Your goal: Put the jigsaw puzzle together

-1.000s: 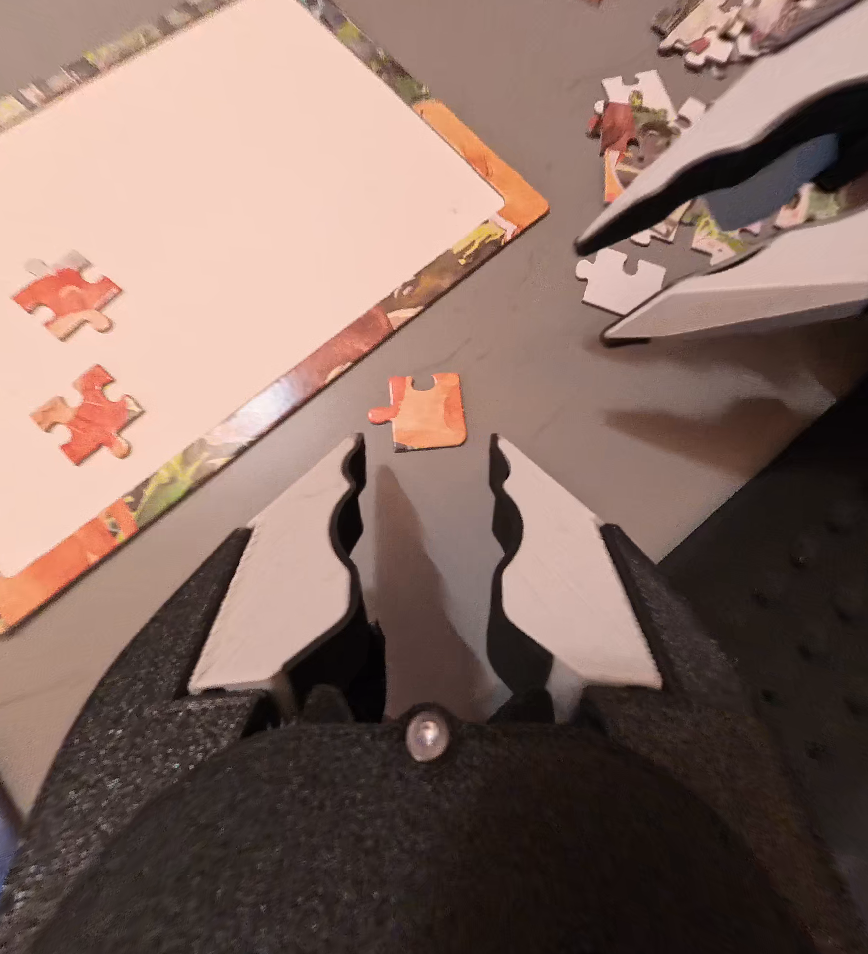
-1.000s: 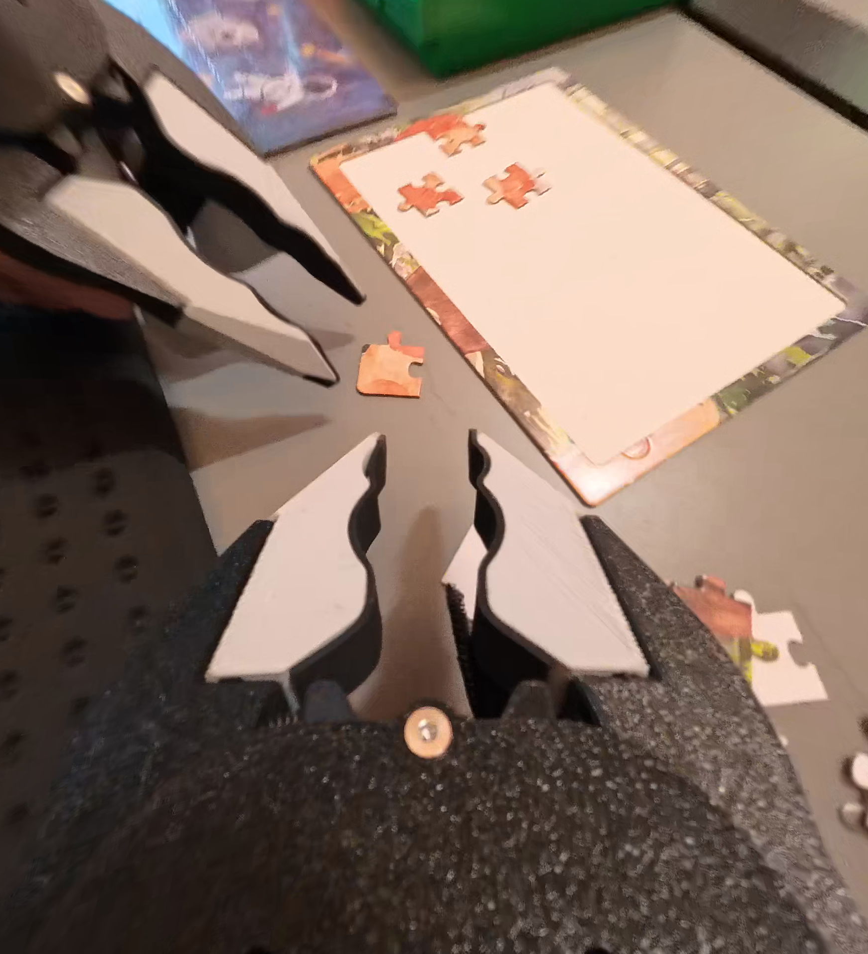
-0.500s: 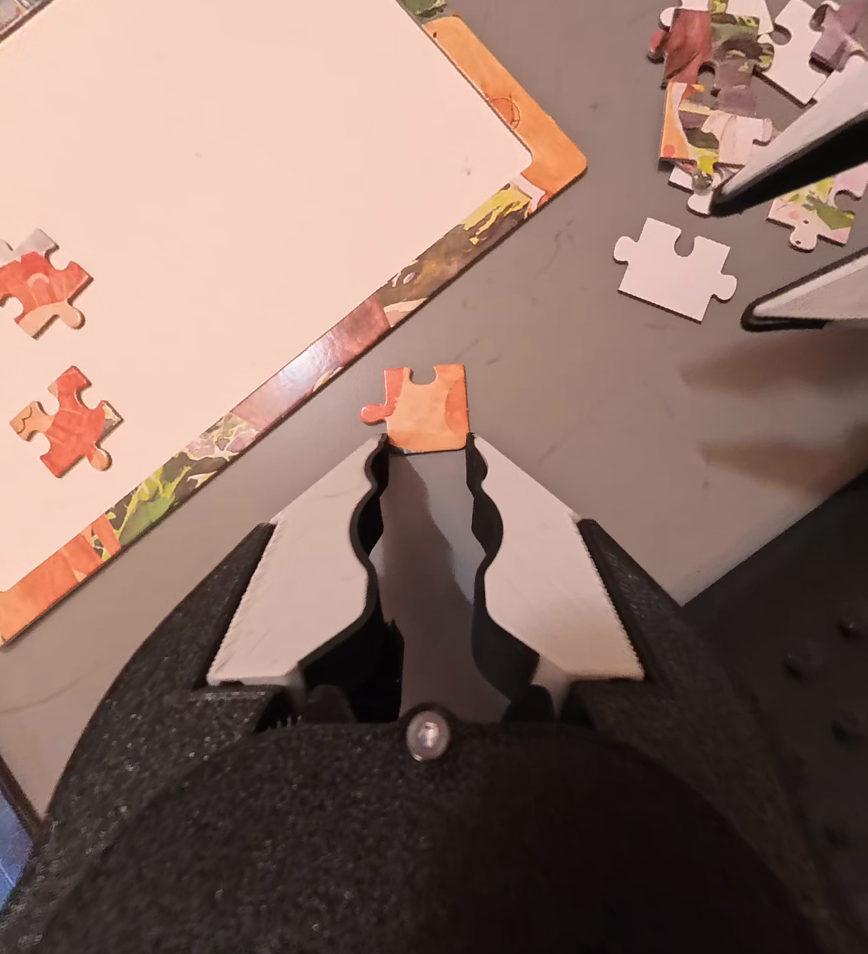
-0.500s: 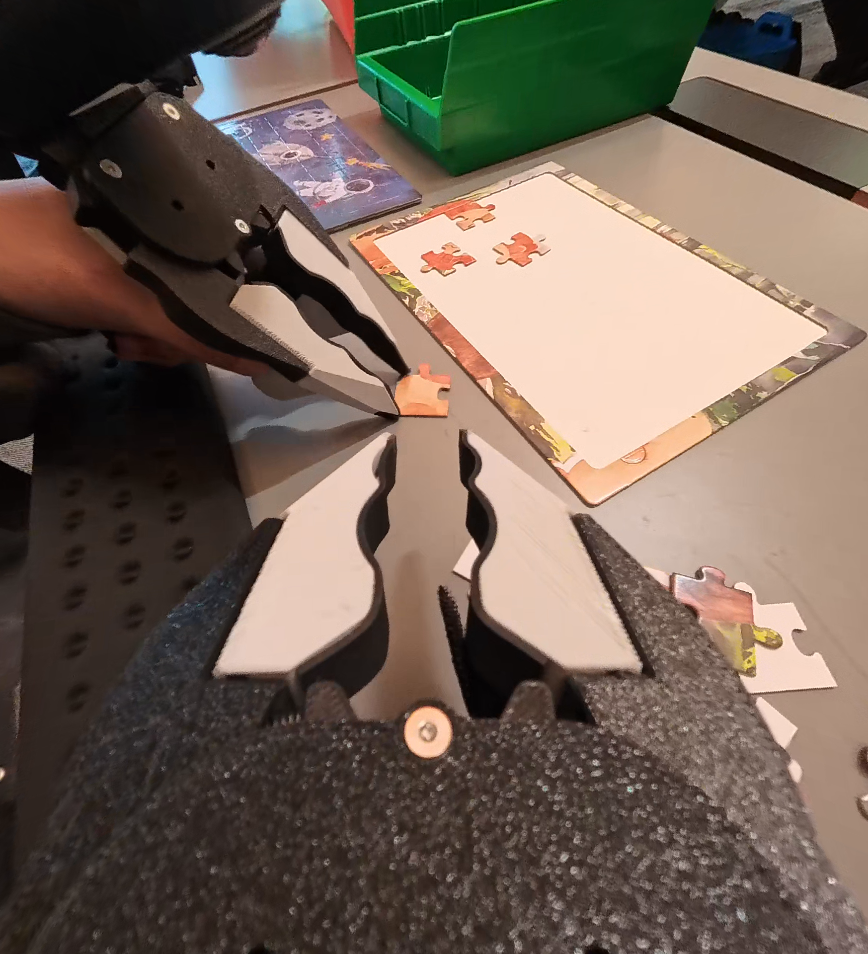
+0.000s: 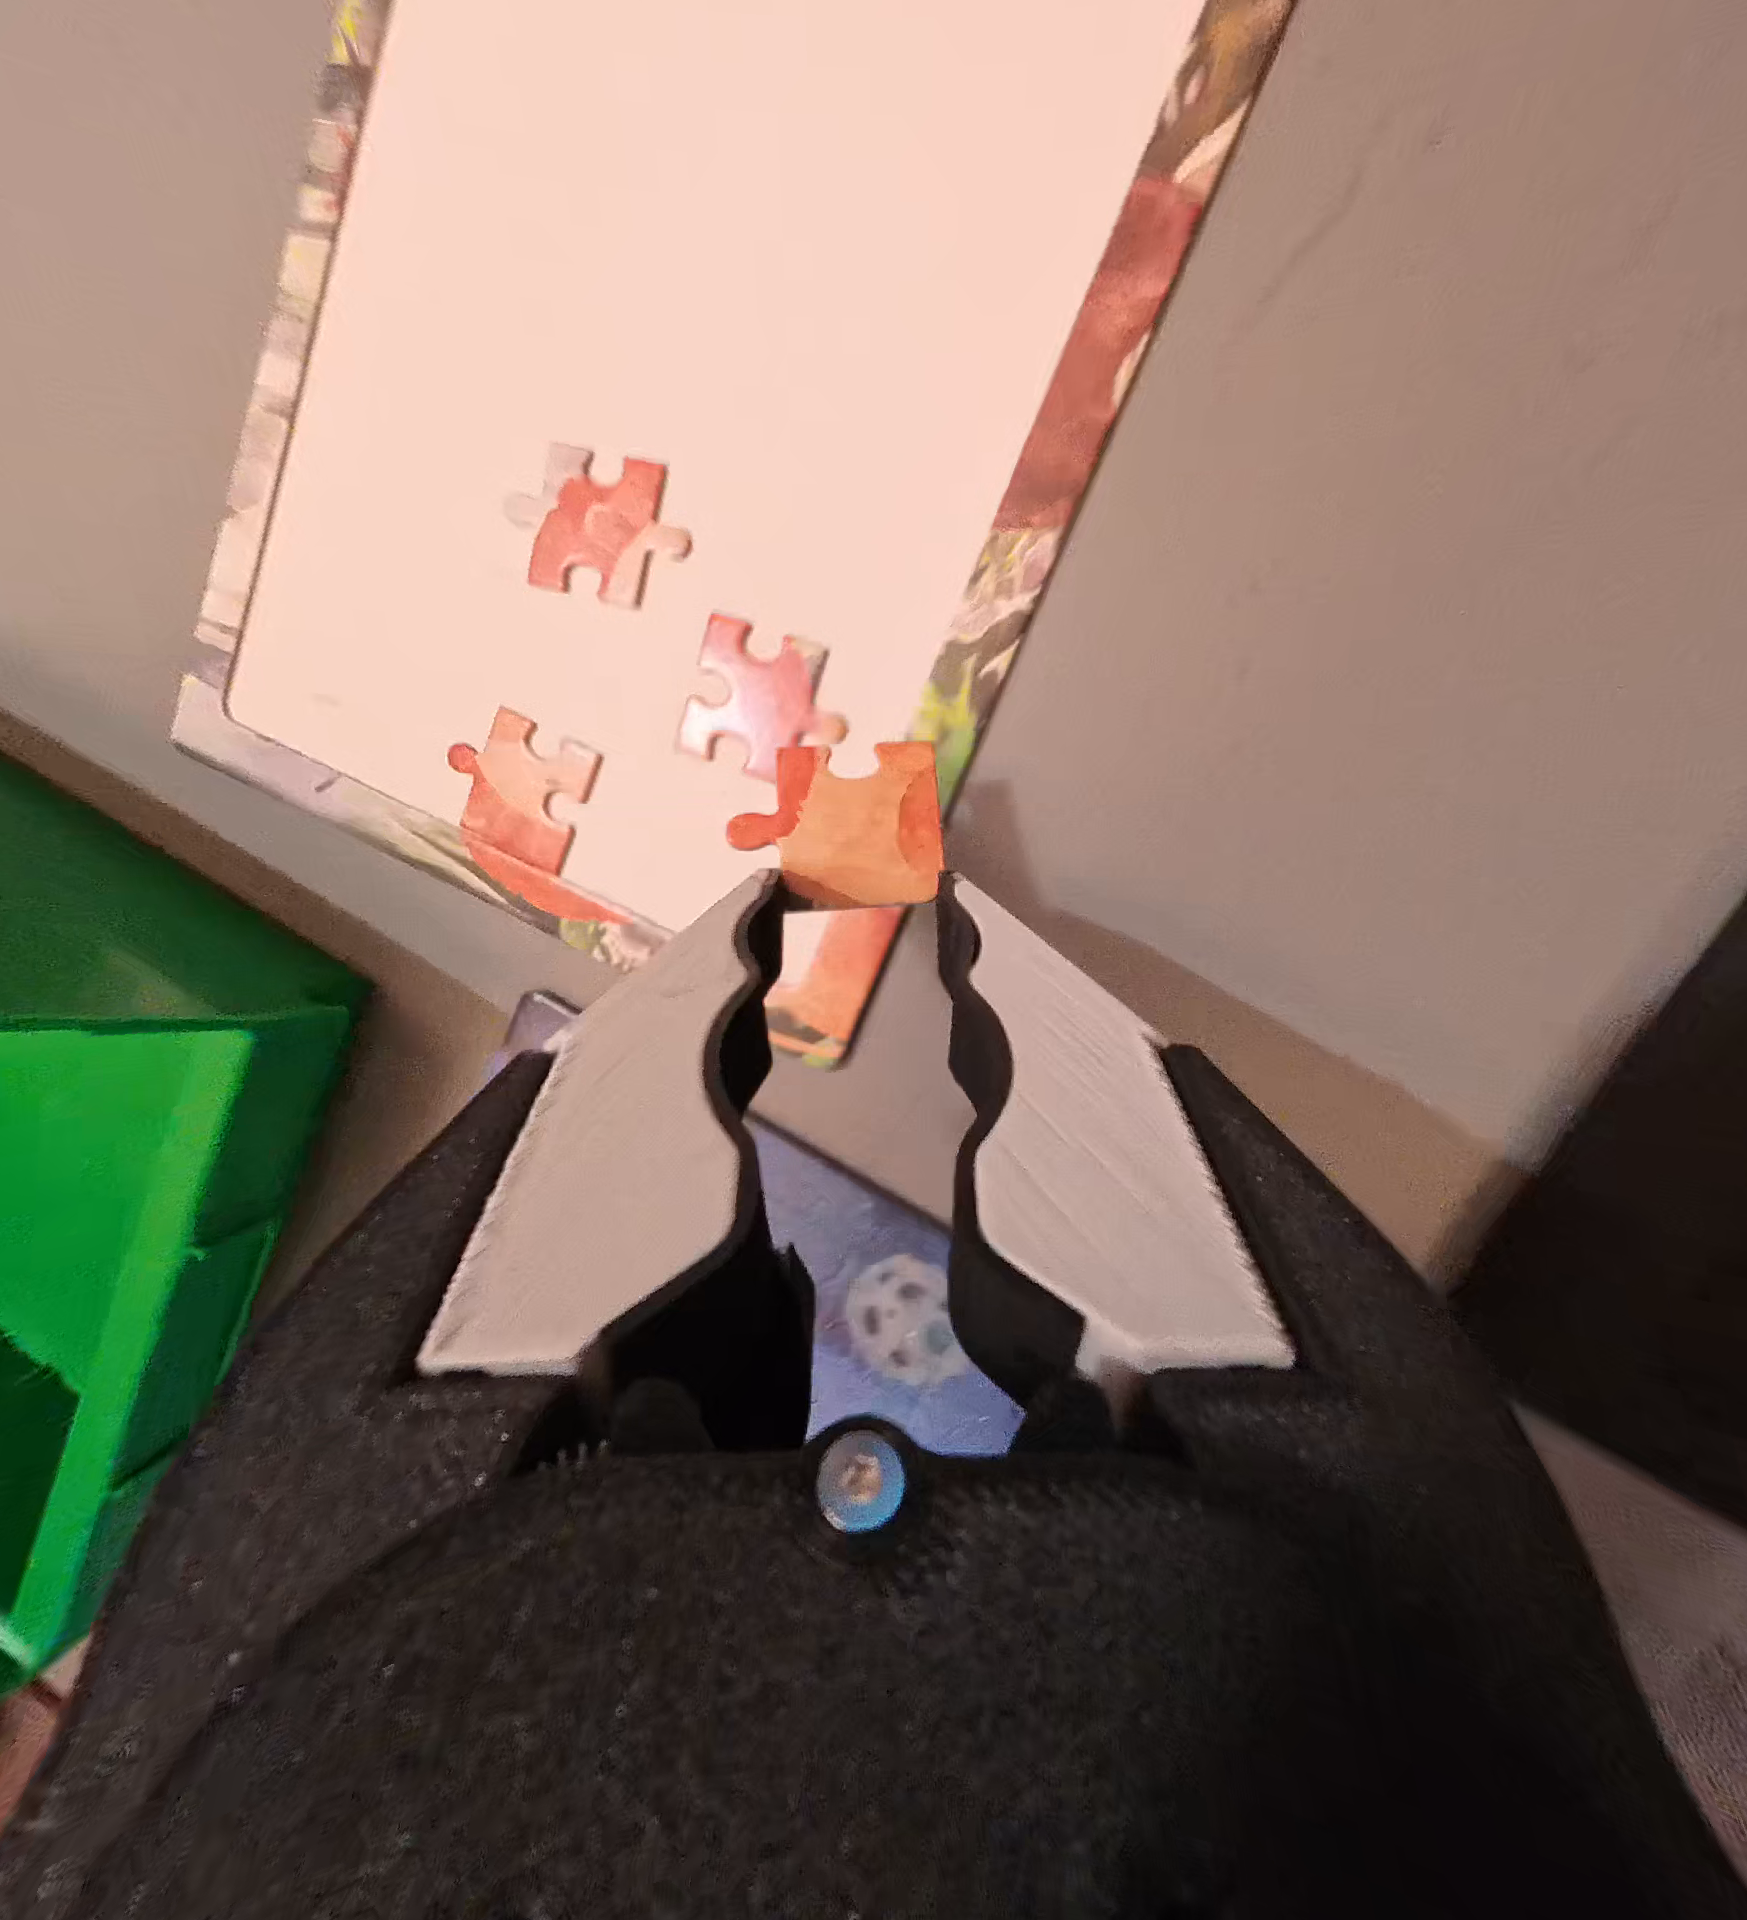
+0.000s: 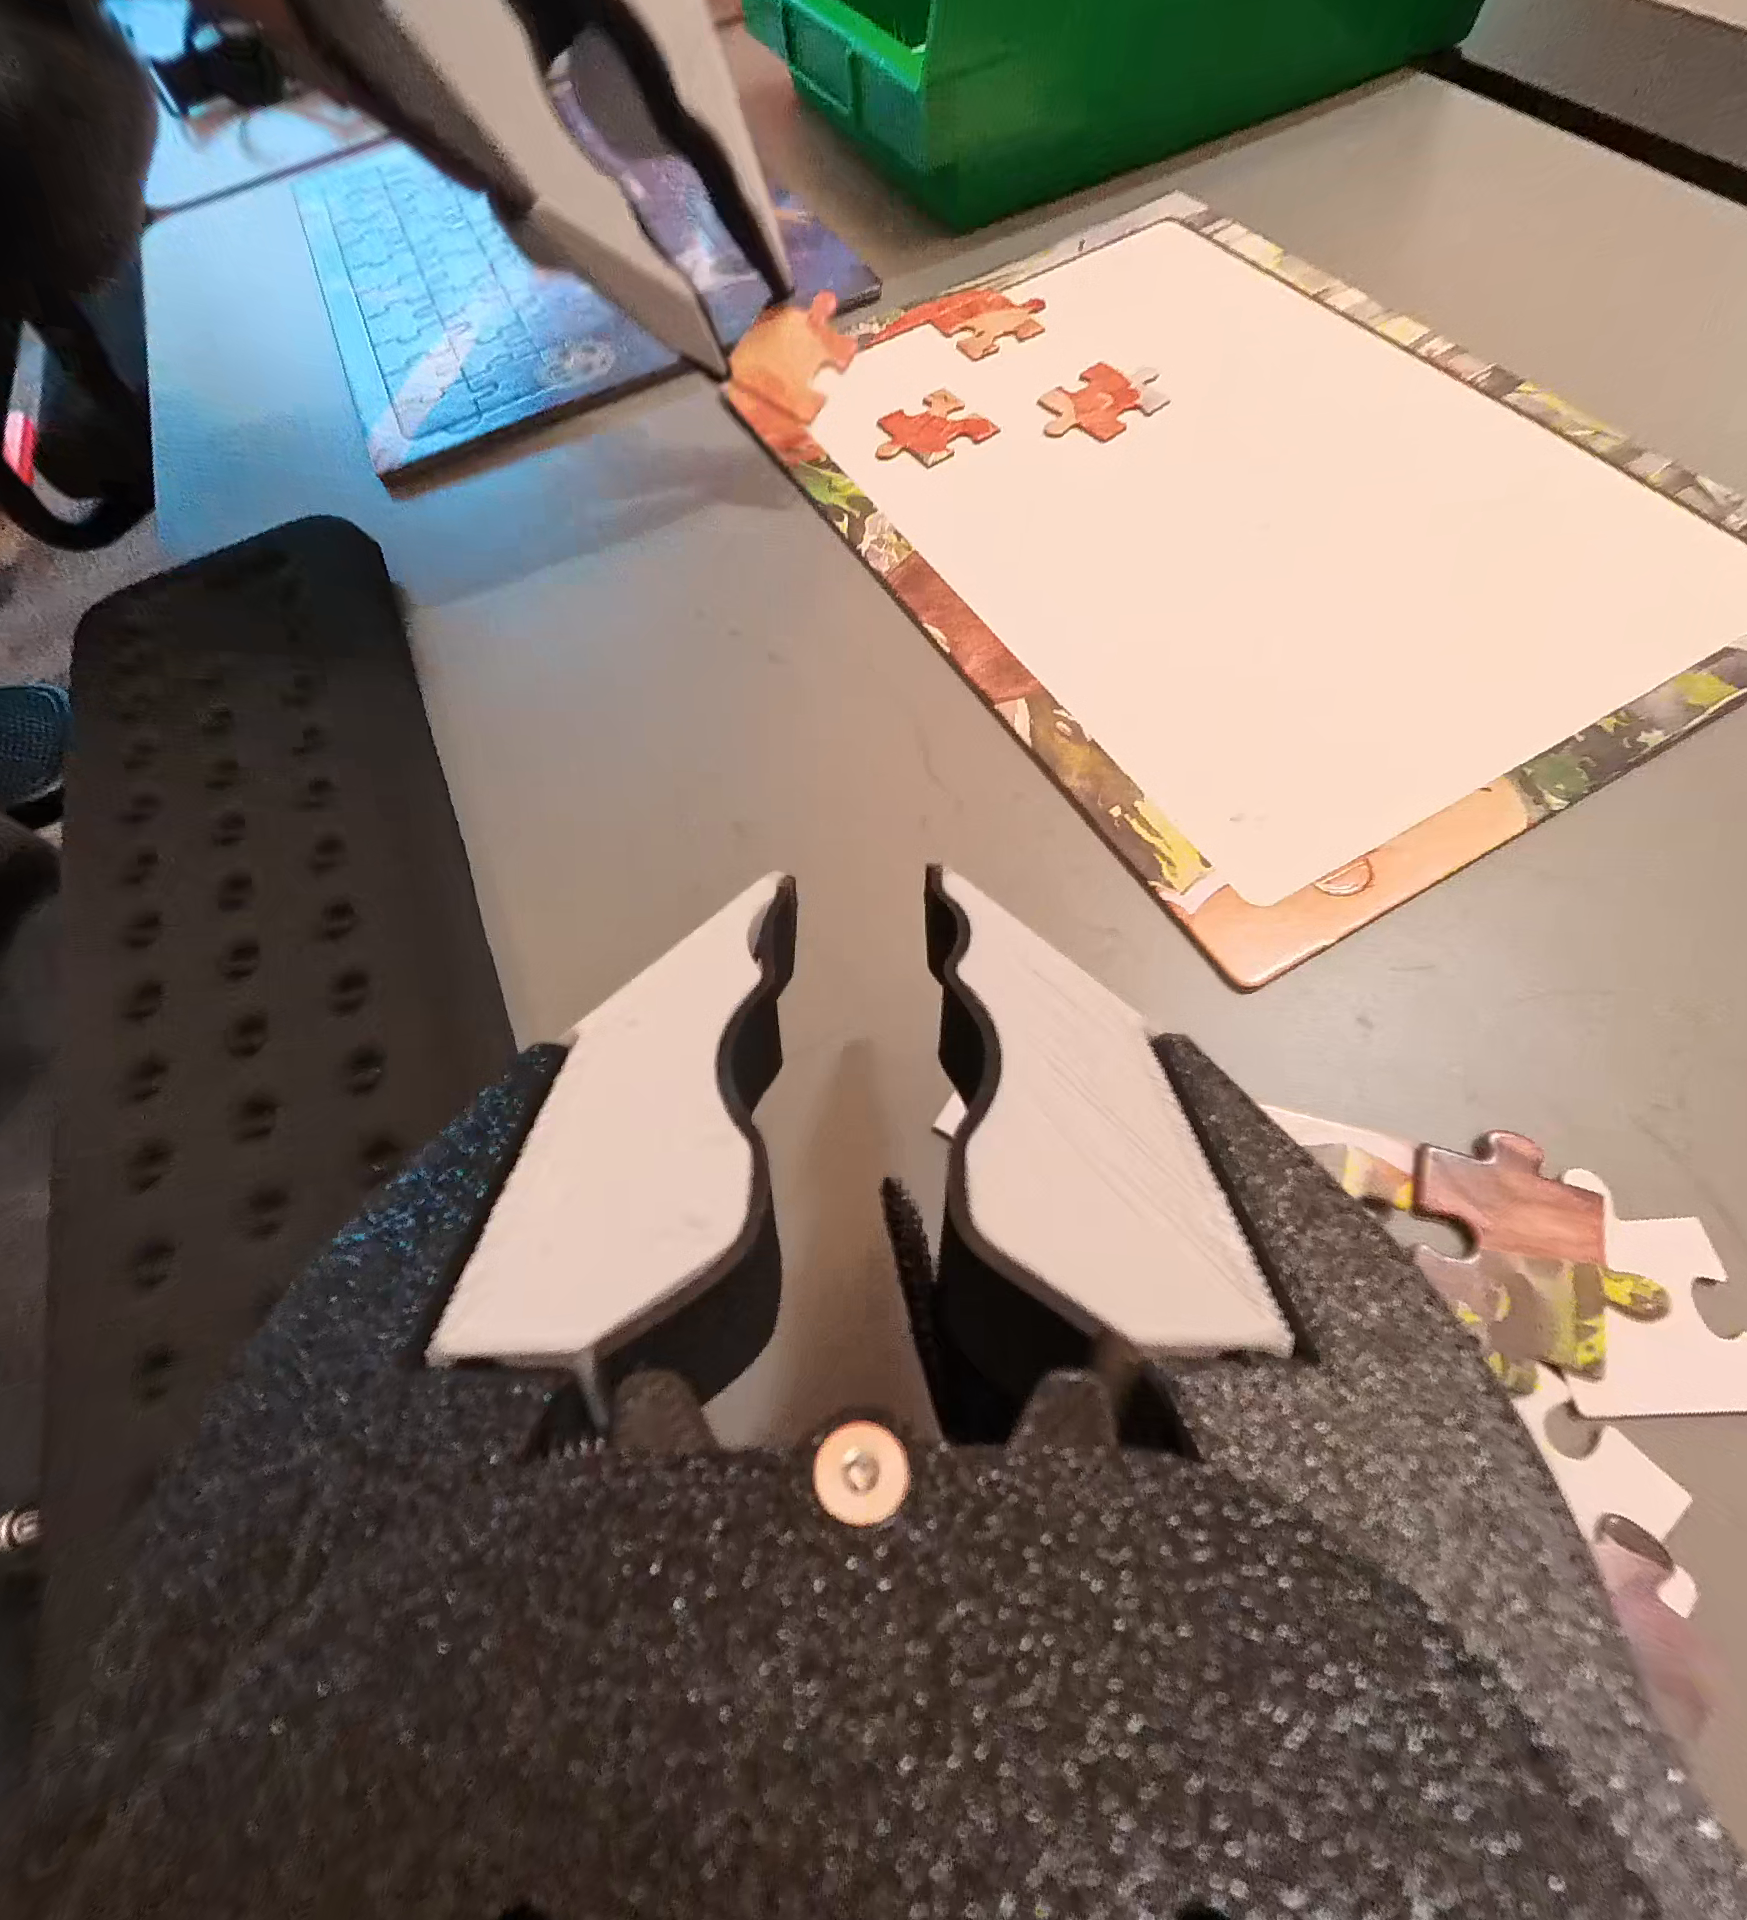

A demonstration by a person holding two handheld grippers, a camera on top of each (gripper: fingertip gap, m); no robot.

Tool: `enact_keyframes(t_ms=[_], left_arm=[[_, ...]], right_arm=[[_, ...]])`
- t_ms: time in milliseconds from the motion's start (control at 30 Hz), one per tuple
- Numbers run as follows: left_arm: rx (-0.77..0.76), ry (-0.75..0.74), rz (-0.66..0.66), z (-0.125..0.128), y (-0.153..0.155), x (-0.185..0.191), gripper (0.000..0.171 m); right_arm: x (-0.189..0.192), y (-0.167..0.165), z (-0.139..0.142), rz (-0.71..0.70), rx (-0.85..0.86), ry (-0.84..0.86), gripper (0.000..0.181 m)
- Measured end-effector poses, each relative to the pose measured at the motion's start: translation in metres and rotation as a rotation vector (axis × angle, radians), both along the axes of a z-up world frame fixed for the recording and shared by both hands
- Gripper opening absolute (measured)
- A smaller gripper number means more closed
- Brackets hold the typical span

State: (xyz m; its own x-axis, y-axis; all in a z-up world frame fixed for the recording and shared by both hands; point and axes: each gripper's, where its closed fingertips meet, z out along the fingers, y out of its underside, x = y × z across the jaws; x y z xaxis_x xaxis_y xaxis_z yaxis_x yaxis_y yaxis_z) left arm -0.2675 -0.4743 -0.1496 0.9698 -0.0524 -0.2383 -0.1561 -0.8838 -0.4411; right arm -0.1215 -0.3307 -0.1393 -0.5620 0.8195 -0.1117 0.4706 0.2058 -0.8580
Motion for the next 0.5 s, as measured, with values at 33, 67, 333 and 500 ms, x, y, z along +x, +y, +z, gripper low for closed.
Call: enact_keyframes(t_ms=[33,67,333,500], left_arm=[[-0.026,-0.041,-0.018,-0.003,-0.004,-0.007,0.029],[-0.060,-0.077,-0.039,-0.007,-0.009,-0.012,0.029],[-0.154,-0.069,-0.130,-0.025,-0.025,-0.037,0.034],[-0.063,-0.059,-0.044,-0.016,-0.024,-0.042,0.014]], right_arm=[[0.000,-0.001,-0.001,0.004,0.007,-0.003,0.025],[0.001,-0.001,-0.003,0.009,0.013,-0.006,0.025],[0.002,-0.003,-0.005,0.021,0.013,-0.021,0.025],[0.003,-0.006,-0.008,0.037,0.028,-0.028,0.025]])
